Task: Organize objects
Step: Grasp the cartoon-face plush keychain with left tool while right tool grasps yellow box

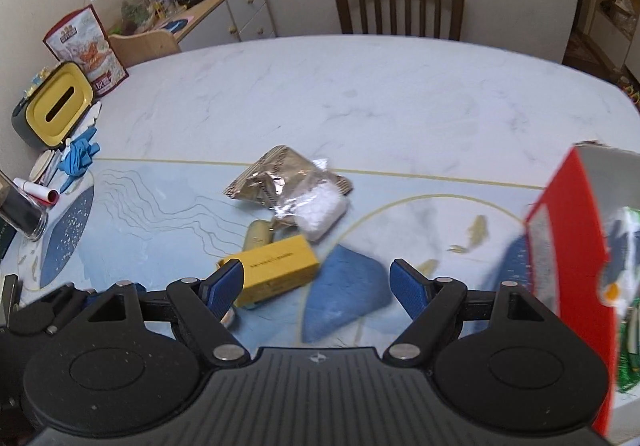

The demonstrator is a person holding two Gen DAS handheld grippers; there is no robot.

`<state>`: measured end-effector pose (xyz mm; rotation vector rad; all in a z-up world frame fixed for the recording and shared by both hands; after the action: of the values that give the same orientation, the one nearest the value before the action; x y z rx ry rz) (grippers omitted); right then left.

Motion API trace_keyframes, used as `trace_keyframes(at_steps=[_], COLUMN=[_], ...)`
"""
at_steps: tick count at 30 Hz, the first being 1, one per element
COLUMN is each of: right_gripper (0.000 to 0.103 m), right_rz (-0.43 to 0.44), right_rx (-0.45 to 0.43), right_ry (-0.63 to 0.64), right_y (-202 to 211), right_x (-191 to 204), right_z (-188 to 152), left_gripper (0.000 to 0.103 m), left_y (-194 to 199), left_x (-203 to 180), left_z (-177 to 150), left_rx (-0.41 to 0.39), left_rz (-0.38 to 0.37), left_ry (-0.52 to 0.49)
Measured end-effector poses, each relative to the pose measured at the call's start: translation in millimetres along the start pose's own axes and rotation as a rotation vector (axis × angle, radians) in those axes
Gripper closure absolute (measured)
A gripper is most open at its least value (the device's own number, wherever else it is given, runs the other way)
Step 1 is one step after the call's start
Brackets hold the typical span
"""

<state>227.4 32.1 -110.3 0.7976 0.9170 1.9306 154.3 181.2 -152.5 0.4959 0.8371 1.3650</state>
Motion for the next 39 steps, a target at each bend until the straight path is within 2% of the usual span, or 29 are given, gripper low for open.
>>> trace_keyframes(at_steps=[3, 14, 21, 28, 32, 39], right_gripper=[0.023, 0.023, 0.023, 0.023, 0.037, 0.052], right_rz=[-0.008, -0.027, -0.033, -0.028, -0.01, 0.004], right_rx=[0.035, 0.125, 0.16, 0.206, 0.213, 0.21], right_ry=[0.002, -0.084, -0.126, -0.224, -0.235, -0.238], right_y=[-19, -67, -77, -87, -85, -80], right_x=[9, 23, 30, 22, 24, 24], right_z=[6, 18, 16, 12, 9, 8], left_gripper=[0.001, 0.002, 0.01, 0.027, 0.037, 0.05], left_y=[-7, -23, -31, -35, -36, -37], left_x=[6, 15, 24, 26, 27, 31], left_z=[-3, -7, -10, -9, -10, -11], left_rx=[0.015, 0.024, 0.037, 0.044, 0.043, 0.048], left_rz=[-0.008, 0.026, 0.025, 0.018, 0.01, -0.01], left_ry=[0.032, 0.041, 0.098, 0.119, 0.107, 0.117])
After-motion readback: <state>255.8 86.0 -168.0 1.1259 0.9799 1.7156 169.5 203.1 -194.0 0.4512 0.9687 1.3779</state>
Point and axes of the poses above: each gripper's, at about its wrist camera, not at the fingertips, and y roughly against the way its jaws point, x to its left, z to its top, the point moved 2 cm from there along -y, roughly the way its jaws point, and after that the axes turned 1 degree about -y, right-handed, at the moved point
